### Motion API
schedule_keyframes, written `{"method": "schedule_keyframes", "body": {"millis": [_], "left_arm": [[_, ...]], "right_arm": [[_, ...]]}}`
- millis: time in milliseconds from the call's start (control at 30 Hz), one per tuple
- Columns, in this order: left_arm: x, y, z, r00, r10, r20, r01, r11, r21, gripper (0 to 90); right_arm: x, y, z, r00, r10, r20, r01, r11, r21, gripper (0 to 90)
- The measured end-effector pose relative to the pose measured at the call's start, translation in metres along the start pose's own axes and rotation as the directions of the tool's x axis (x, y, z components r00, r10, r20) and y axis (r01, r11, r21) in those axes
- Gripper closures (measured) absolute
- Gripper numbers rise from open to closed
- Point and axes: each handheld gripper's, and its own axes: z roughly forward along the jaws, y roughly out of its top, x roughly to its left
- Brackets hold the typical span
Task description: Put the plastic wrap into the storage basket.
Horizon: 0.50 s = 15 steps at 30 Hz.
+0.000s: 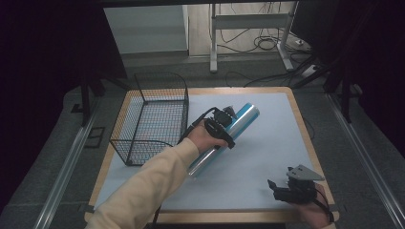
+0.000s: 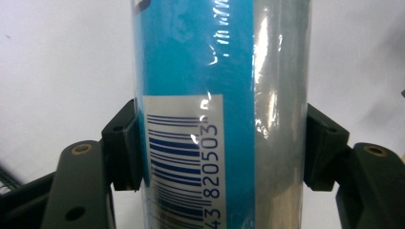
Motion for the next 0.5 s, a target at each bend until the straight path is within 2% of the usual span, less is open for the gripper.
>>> {"method": "schedule_keyframes", "body": {"millis": [500], "left_arm": [[0.008,0.016,-0.028,0.9995,-0.002,-0.032,0.001,0.9998,-0.022,31.5]], "right_arm": [[0.0,0.0,0.001,1.0,0.002,0.003,-0.002,1.0,0.004,13.7]]}}
